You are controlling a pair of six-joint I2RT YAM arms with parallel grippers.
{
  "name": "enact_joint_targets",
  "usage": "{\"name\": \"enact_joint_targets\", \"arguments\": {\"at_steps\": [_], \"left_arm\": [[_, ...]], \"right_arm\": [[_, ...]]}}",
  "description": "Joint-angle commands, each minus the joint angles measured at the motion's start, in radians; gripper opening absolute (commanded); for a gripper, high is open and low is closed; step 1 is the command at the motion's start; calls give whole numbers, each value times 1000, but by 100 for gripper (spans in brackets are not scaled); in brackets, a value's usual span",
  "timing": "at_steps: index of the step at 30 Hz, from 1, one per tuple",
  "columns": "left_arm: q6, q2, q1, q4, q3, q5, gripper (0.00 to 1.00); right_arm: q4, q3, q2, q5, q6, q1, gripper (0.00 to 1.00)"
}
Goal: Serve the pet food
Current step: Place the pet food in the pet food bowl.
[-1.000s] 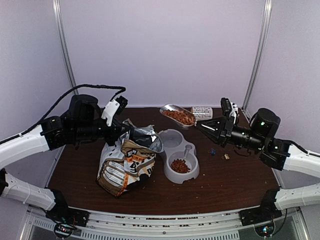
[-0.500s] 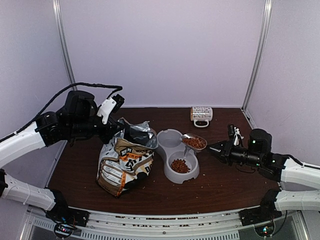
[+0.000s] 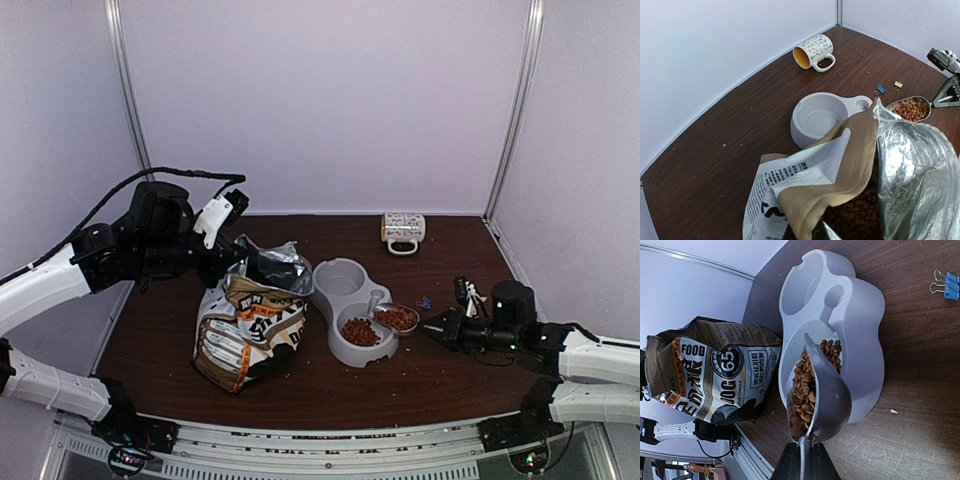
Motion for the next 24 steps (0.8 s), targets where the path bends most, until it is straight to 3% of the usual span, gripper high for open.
{"name": "enact_joint_targets", "arguments": {"at_steps": [1,24], "left_arm": [[23,-8,14,99,9,-29,0],[26,-11,14,94,4,-16,0]], "right_arm": [[-35,12,-20,-7,-74,-11,0],[-402,258,76,7,-314,-13,0]]}}
